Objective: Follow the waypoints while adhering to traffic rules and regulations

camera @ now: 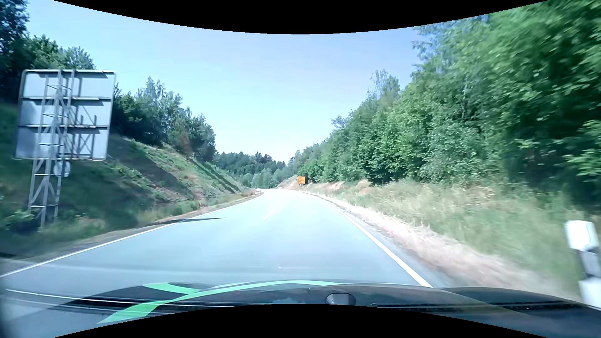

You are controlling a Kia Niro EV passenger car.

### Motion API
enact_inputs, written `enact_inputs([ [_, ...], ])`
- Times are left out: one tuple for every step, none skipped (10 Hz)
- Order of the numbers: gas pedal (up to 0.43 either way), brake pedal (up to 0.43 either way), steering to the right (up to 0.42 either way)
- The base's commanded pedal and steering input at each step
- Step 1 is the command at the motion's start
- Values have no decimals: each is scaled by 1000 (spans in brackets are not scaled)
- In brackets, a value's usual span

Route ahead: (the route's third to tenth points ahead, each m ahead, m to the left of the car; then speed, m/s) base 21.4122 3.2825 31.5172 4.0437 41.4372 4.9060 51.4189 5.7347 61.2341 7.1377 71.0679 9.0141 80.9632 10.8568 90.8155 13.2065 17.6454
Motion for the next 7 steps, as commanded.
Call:
enact_inputs([
  [118, 0, -15],
  [130, 0, -15],
  [157, 0, -16],
  [177, 0, -18],
  [189, 0, -19],
  [209, 0, -19],
  [220, 0, -19],
])
